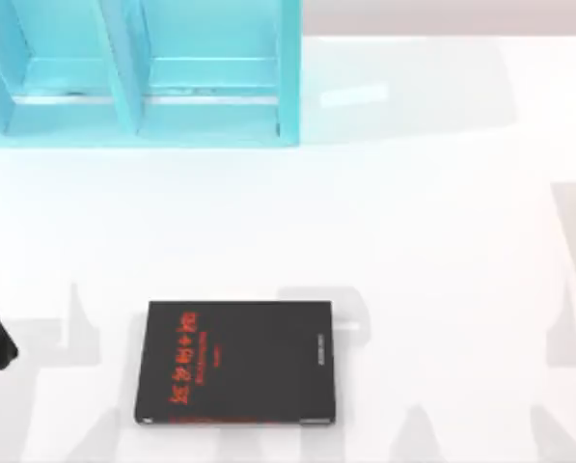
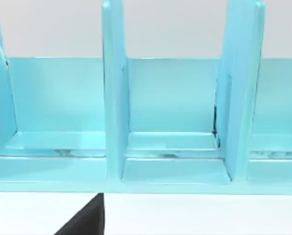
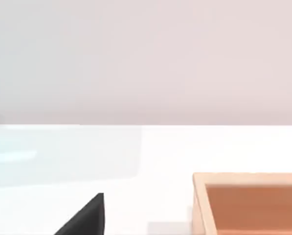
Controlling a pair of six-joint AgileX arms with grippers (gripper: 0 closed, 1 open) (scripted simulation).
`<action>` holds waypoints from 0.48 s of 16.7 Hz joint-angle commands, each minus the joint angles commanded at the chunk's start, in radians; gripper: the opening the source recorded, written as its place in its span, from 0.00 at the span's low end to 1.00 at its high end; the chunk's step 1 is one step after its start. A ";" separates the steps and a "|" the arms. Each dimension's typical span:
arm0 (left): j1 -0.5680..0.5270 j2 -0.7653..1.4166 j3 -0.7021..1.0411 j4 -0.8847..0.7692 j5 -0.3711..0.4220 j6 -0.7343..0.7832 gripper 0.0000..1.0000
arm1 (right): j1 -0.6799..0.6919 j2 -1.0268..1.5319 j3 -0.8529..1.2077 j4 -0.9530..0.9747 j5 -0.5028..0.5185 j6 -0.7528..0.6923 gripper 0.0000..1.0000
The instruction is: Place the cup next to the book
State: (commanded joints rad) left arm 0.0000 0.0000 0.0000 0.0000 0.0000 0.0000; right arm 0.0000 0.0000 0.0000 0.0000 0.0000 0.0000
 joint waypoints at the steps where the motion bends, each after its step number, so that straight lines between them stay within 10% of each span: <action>1: 0.000 0.000 0.000 0.000 0.000 0.000 1.00 | 0.000 0.000 0.000 0.000 0.000 0.000 1.00; 8: 0.018 0.204 0.206 -0.141 -0.019 0.214 1.00 | 0.000 0.000 0.000 0.000 0.000 0.000 1.00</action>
State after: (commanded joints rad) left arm 0.0175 0.2036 0.2059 -0.1409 -0.0193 0.2136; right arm 0.0000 0.0000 0.0000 0.0000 0.0000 0.0000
